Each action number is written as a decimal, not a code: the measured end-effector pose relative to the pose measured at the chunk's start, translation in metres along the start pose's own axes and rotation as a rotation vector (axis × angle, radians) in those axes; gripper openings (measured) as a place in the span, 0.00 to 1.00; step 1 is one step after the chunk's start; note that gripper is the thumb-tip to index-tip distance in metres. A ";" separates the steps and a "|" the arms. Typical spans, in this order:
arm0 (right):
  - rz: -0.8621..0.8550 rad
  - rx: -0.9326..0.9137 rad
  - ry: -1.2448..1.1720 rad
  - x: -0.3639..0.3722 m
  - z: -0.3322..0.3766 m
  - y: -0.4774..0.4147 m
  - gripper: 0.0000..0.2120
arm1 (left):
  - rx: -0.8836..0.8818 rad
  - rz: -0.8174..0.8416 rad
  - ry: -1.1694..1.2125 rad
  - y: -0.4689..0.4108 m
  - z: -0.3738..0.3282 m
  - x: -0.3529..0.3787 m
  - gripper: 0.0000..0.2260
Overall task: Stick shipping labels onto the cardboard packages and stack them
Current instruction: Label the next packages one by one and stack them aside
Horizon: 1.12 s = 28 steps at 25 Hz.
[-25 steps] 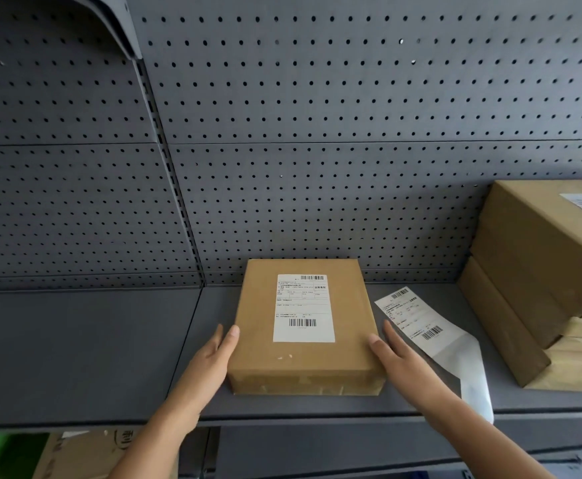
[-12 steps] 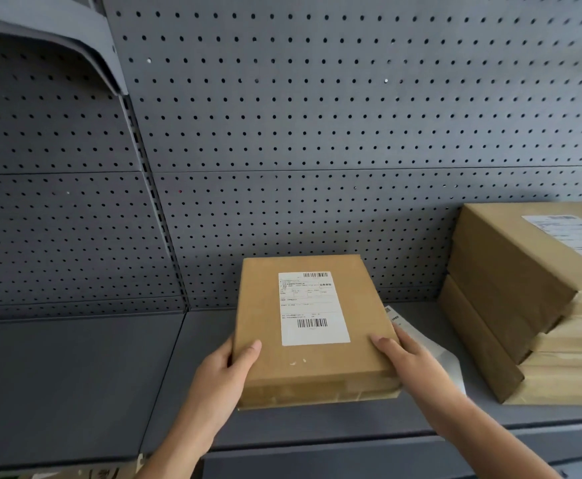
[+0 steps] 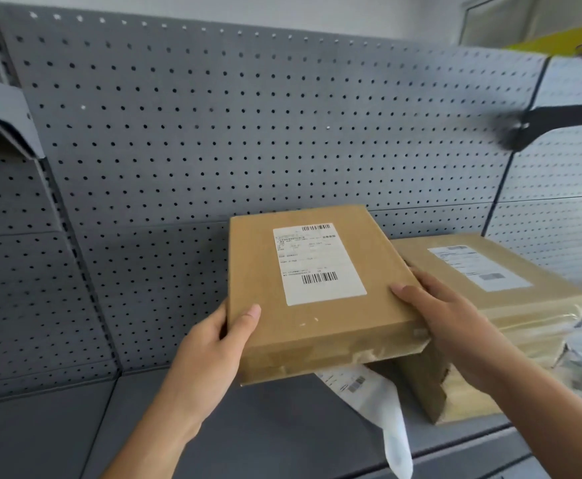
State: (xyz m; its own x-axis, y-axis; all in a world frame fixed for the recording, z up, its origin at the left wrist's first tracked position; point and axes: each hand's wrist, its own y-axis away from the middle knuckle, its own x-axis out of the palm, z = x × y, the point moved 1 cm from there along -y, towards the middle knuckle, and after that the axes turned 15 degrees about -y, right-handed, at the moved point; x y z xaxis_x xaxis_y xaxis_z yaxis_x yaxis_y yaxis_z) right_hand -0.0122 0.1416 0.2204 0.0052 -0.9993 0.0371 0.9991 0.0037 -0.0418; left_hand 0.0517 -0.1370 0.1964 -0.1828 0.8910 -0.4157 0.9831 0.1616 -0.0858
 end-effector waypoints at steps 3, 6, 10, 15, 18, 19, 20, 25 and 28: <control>-0.041 -0.077 0.041 -0.029 0.029 -0.006 0.16 | 0.081 0.035 0.003 -0.015 -0.031 0.014 0.12; -0.111 -0.149 0.080 -0.065 0.048 -0.018 0.16 | 0.144 0.107 0.000 -0.032 -0.056 0.038 0.15; -0.206 -0.182 0.072 -0.126 0.065 -0.038 0.17 | 0.218 0.201 -0.035 -0.053 -0.091 0.085 0.19; -0.295 -0.197 0.045 -0.199 0.073 -0.066 0.11 | 0.285 0.313 -0.081 -0.079 -0.123 0.150 0.29; -0.333 -0.183 0.051 -0.236 0.072 -0.085 0.11 | 0.292 0.337 -0.100 -0.092 -0.137 0.185 0.36; -0.337 -0.178 0.052 -0.245 0.070 -0.091 0.12 | 0.290 0.343 -0.106 -0.095 -0.140 0.195 0.39; -0.340 -0.173 0.053 -0.255 0.068 -0.098 0.12 | 0.287 0.345 -0.118 -0.099 -0.142 0.204 0.43; -0.332 -0.144 0.033 -0.283 0.051 -0.127 0.10 | 0.260 0.332 -0.170 -0.110 -0.142 0.236 0.49; -0.306 -0.124 0.062 -0.286 0.039 -0.138 0.10 | 0.219 0.349 -0.201 -0.114 -0.134 0.245 0.56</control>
State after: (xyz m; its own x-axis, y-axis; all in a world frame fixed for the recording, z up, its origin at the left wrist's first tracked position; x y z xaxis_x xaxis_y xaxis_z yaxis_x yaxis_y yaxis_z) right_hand -0.1504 0.4287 0.2550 -0.3008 -0.9537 0.0063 0.9412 -0.2979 -0.1593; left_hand -0.1040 0.1202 0.2258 0.1394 0.7729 -0.6191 0.9651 -0.2460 -0.0898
